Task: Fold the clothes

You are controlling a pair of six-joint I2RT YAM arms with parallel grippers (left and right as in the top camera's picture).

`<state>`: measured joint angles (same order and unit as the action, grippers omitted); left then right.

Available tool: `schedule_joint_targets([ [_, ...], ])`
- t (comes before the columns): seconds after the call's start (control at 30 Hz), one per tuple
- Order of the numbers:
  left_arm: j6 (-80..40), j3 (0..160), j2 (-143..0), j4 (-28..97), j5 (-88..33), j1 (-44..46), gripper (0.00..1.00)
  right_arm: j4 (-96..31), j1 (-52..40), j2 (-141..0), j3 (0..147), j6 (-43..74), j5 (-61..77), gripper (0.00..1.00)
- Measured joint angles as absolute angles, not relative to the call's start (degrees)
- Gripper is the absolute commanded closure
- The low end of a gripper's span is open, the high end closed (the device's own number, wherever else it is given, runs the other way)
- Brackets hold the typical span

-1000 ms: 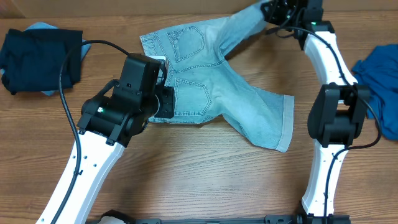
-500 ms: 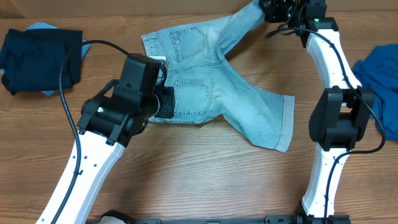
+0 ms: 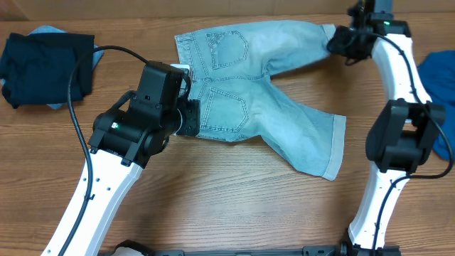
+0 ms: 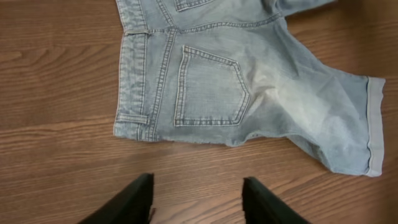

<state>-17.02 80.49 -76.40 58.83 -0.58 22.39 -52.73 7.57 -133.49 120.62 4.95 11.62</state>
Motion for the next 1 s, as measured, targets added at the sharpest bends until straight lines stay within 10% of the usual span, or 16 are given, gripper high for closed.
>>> schedule_joint_targets([
  [0.6, -12.86, 78.61, -89.25, 59.55, 1.13, 22.39, 0.33, -78.54, 6.44, -127.13, 120.75, 8.84, 21.17, 0.24],
  [0.77, -10.0, 78.02, -99.15, 55.61, 1.13, 22.37, 0.44, -83.57, 2.61, -127.11, 120.75, 4.43, 25.45, 0.25],
  [1.0, -10.5, 77.21, -104.71, 53.87, 0.91, 19.79, 0.17, -83.37, 0.12, -123.96, 120.75, 1.19, 27.68, 0.24],
])
